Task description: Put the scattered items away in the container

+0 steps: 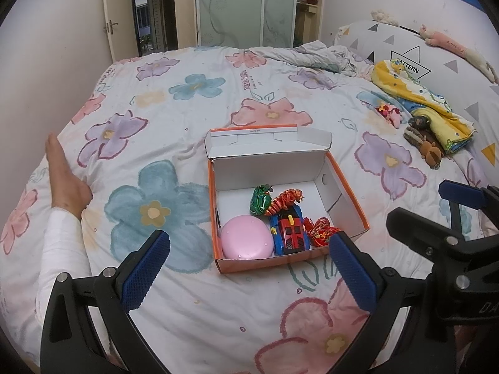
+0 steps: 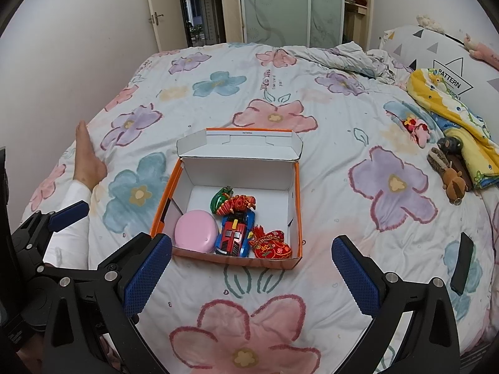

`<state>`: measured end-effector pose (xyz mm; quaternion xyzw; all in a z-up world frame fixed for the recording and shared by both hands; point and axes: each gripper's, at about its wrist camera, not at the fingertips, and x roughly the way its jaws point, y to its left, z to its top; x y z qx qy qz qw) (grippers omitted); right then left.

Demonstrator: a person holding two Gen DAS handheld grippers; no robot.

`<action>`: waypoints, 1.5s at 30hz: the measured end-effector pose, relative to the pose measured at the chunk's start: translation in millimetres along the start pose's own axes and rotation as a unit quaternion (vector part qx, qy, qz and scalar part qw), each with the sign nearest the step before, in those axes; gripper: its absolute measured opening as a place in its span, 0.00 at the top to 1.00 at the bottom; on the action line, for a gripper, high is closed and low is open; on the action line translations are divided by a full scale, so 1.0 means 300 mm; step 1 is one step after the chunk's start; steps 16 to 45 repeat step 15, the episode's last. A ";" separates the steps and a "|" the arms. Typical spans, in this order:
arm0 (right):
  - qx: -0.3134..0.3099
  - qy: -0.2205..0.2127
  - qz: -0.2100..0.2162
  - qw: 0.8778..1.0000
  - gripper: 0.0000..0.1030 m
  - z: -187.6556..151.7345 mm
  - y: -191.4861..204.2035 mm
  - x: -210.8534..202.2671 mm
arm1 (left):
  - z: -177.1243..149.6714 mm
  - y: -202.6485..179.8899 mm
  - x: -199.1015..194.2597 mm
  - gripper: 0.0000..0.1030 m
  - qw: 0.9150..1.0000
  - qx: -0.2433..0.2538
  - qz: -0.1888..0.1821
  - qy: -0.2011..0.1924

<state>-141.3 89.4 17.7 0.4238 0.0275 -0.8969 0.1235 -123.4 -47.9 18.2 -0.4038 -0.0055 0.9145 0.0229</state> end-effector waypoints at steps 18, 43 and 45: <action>-0.001 0.002 -0.001 1.000 0.00 -0.004 -0.005 0.013 | 0.000 0.000 0.013 0.00 1.000 0.003 -0.001 0.001; -0.001 0.002 -0.001 1.000 0.00 -0.004 -0.005 0.013 | 0.000 0.000 0.013 0.00 1.000 0.003 -0.001 0.001; -0.001 0.002 -0.001 1.000 0.00 -0.004 -0.005 0.013 | 0.000 0.000 0.013 0.00 1.000 0.003 -0.001 0.001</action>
